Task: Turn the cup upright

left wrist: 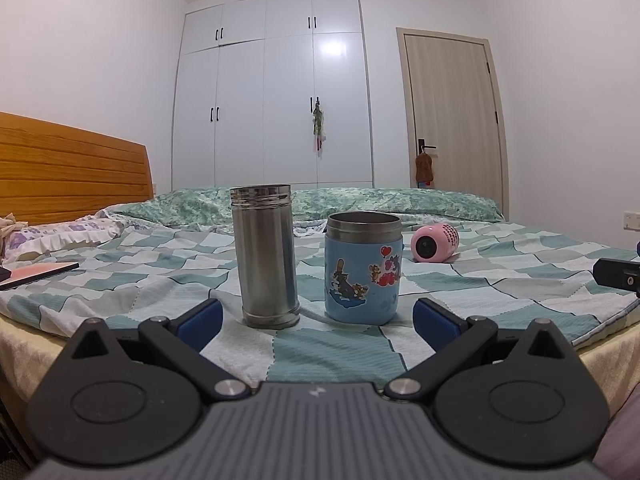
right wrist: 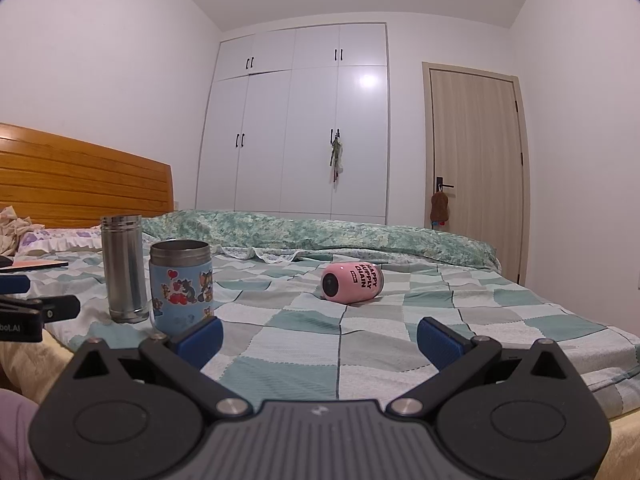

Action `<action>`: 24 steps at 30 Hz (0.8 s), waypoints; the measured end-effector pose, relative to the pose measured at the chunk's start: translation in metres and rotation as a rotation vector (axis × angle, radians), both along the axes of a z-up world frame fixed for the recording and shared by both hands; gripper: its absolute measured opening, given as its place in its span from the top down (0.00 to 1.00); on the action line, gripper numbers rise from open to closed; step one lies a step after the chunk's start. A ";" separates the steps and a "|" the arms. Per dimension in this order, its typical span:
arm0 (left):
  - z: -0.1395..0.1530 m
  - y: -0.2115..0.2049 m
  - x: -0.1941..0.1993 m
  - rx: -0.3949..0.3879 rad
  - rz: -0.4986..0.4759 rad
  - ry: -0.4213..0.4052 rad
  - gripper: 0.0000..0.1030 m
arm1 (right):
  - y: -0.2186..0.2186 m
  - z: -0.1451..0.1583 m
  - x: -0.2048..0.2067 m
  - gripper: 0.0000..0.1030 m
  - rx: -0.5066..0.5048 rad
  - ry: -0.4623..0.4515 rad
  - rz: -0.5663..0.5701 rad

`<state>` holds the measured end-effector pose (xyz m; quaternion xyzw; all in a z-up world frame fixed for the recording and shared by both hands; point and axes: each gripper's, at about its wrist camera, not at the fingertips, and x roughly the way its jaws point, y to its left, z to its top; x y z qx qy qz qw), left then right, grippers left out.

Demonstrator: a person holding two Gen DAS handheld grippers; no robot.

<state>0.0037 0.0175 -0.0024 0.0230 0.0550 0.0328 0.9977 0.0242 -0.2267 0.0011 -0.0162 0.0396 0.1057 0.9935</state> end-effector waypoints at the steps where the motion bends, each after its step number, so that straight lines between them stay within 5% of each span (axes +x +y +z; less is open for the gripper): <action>1: 0.000 0.000 0.000 0.000 -0.001 0.000 0.00 | 0.000 0.000 0.000 0.00 0.000 0.000 0.000; 24: -0.001 0.000 0.000 -0.001 -0.008 -0.003 0.00 | 0.000 -0.001 0.001 0.00 -0.003 0.000 0.000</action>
